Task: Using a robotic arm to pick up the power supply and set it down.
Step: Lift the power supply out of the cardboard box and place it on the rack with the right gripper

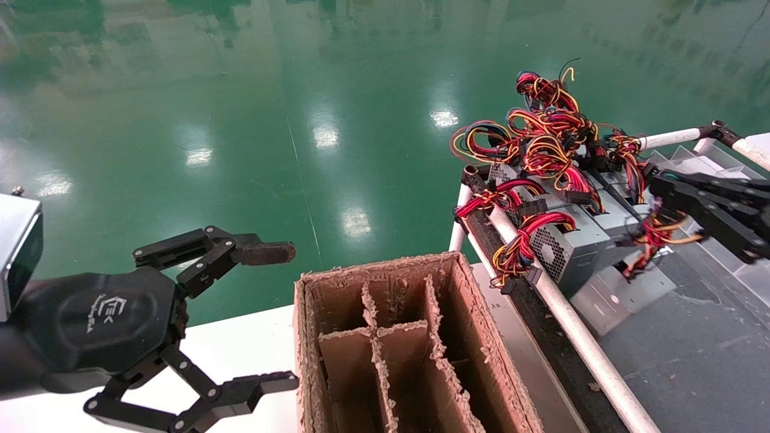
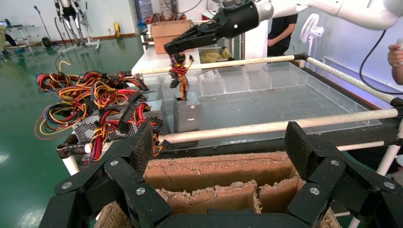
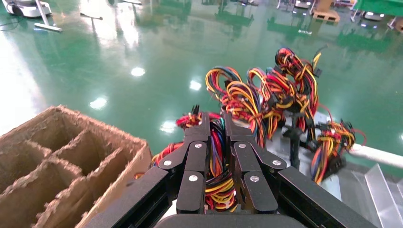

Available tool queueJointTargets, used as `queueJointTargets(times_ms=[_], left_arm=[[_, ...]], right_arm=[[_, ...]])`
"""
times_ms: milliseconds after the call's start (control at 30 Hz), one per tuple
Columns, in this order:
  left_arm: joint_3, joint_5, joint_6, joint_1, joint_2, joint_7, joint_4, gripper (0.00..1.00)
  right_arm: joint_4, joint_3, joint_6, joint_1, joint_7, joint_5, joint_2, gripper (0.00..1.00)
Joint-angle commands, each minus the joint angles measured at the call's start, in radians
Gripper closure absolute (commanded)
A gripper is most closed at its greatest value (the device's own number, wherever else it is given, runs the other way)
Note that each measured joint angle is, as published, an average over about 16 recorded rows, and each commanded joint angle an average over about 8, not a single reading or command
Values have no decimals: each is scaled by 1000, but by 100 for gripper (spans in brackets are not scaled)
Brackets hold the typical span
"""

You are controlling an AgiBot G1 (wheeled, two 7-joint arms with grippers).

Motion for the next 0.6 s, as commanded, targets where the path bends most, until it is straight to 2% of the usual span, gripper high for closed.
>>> queueJointTargets(times_ms=[33,333,400,433,600], left_arm=[[0,0,0,0,0,0,0,0],[0,0,0,0,0,0,0,0],[0,0,0,0,0,0,0,0],[0,0,0,0,0,0,0,0],[0,0,0,0,0,0,0,0]], right_arm=[[-4,-42,7,52,6,-21,-18,100],[-86,-155,-22,250,29,-99,-90,100],[-108,-170,-34,283,29,-109,-103,93],[-119,-177,-40,298,29,-114,-109,84],[-163,-204,-67,350,21,-135,-130,21]])
